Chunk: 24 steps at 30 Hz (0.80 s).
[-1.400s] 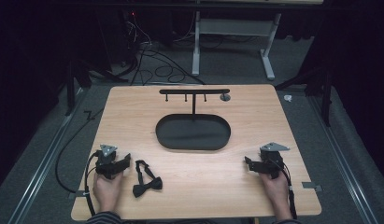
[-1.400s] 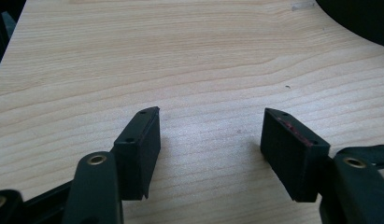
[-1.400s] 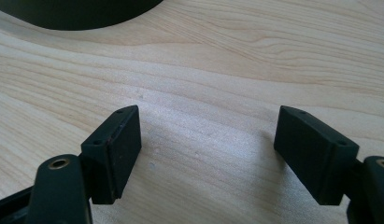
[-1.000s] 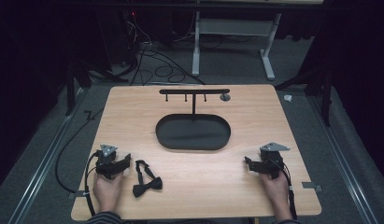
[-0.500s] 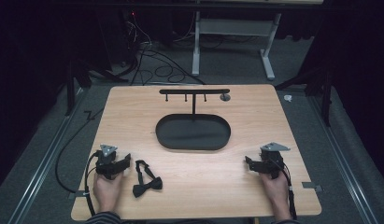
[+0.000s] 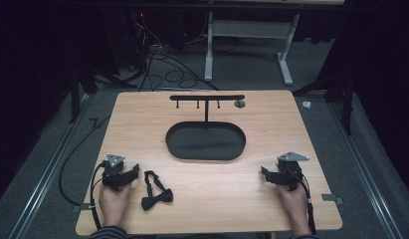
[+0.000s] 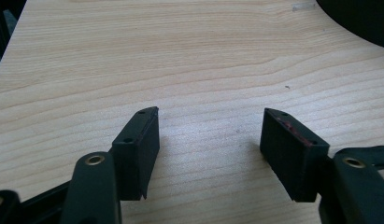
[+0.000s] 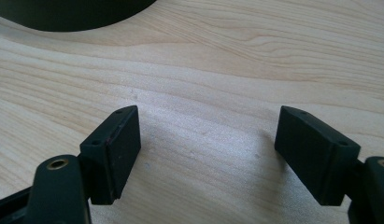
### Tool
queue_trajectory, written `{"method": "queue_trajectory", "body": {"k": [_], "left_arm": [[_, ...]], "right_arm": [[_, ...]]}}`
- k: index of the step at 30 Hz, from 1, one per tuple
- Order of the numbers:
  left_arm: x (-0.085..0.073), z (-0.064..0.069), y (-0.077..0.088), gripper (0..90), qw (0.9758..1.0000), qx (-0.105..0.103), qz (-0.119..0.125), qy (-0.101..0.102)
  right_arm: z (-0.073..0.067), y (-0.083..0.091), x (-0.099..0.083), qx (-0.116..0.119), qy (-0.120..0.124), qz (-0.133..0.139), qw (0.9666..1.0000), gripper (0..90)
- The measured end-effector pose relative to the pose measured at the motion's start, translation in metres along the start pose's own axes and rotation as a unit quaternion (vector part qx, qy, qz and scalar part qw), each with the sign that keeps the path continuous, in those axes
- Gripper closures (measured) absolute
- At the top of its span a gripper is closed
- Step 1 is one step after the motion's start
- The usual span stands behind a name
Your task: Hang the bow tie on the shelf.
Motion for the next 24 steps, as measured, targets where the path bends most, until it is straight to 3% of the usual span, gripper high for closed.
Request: {"method": "queue_trajectory", "body": {"k": [15, 24], "left_arm": [[0.001, 0.001, 0.0, 44.2, 1.0, 0.003, -0.003, 0.001], [0.003, 0.01, 0.011, 48.6, 0.9997, -0.021, 0.008, 0.009]], "right_arm": [[-0.001, 0.0, 0.0, 0.004, 0.004, -0.001, 1.0, 23.0], [-0.001, 0.0, 0.0, 0.005, 0.005, -0.002, 1.0, 22.9]]}}
Point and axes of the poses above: each handheld gripper's, and its own axes: y roughly backward along the jaws, x roughly out of its top, z roughly to its right, the point moved 10 cm from there along -y, roughly forward along the jaws, and after that the axes turned 5 degrees about -x, right-handed, at the moved point
